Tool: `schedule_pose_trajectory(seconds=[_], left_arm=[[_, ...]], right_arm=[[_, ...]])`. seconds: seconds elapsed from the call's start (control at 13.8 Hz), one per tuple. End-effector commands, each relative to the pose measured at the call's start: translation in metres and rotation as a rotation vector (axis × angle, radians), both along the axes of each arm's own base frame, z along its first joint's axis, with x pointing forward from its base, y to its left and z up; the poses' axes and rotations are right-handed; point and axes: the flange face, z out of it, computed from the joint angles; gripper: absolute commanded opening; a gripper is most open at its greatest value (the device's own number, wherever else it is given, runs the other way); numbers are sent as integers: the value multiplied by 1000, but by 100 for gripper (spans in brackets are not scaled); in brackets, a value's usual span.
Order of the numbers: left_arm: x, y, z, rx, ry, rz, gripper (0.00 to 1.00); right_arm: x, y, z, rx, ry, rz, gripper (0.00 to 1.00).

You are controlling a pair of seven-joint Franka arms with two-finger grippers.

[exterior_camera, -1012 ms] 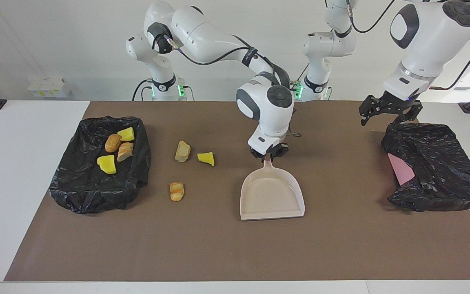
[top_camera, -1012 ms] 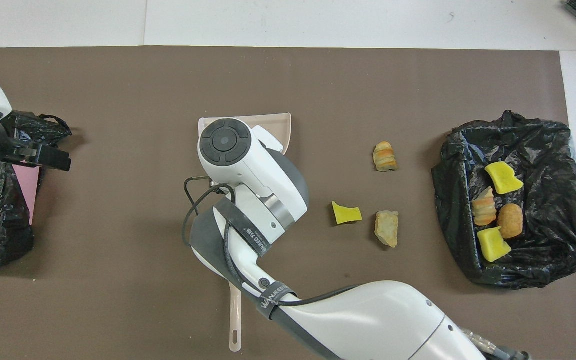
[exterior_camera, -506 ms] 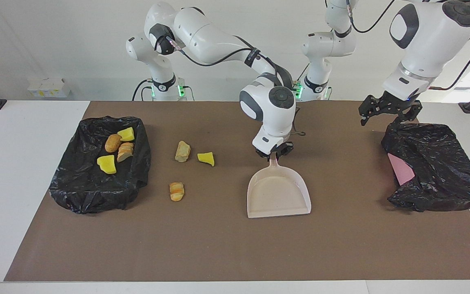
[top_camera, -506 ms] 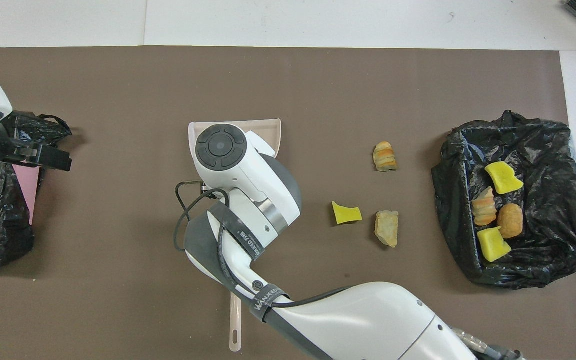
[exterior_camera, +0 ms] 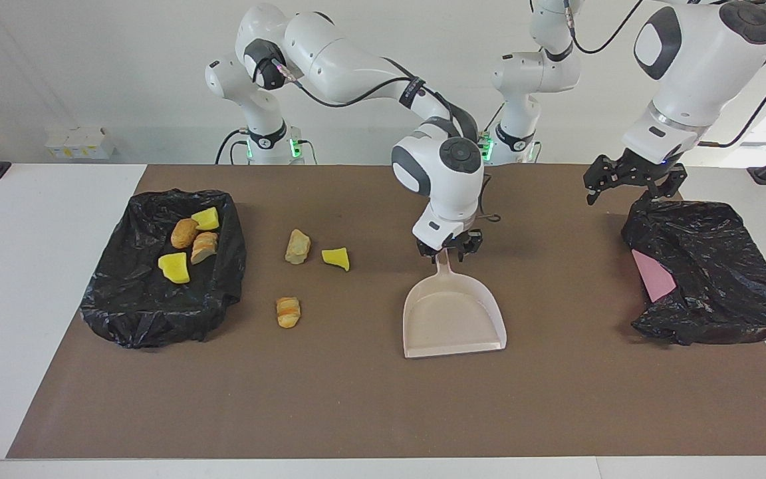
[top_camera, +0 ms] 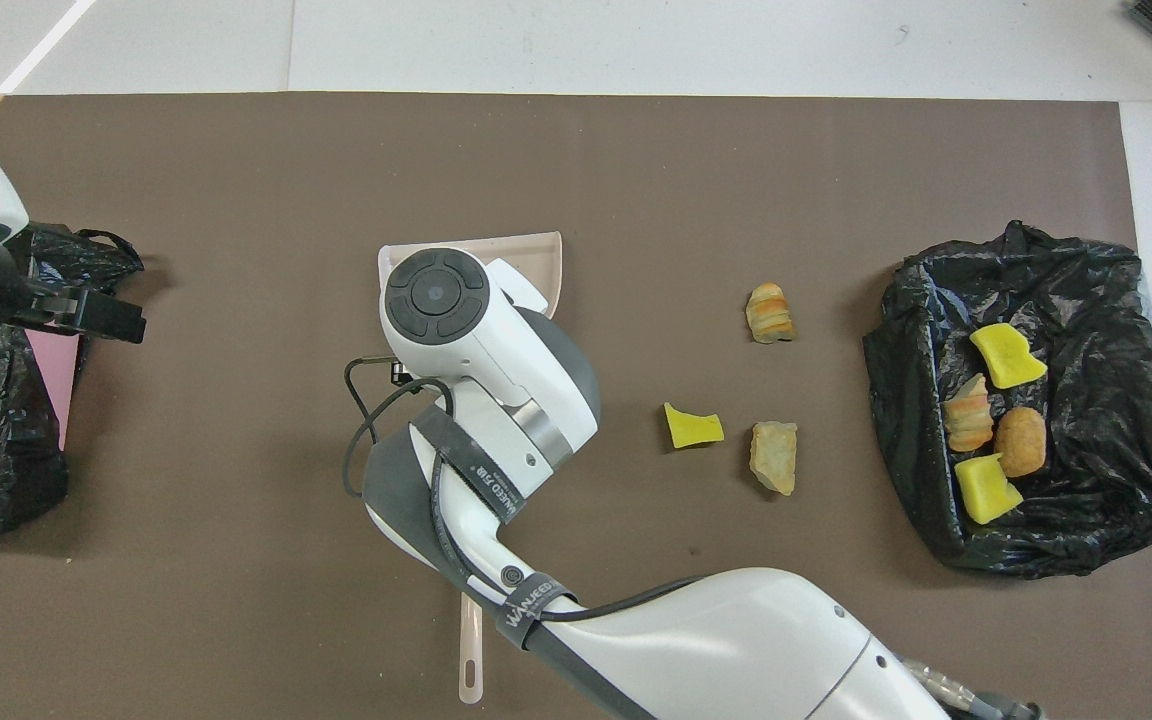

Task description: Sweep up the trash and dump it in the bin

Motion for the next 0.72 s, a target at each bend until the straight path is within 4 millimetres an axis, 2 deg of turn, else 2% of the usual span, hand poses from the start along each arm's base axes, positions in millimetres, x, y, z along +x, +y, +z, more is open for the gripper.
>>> schedule_pose_trajectory(seconds=[0.0,0.22,0.29,0.43,0.65], left_arm=[[-5,-3,-2,-9,-10,-13,100],[-1,-9,-8,-9,-12,-17,100],[0,-19,-9,-12,-18,-29,100],[8,-26,-21,-11,-10,-35,100],[15,-68,-41,-1,15,-34,100]], right_arm=[[-30,-15,34,-15,2,-32,85],[-77,-14,43,-32,51,-46,88],[-97,-12,44,-35,66,-31,88],[-127,-5,40,-27,110,-41,88],[-167,-2,34,-26,154,-50,88]])
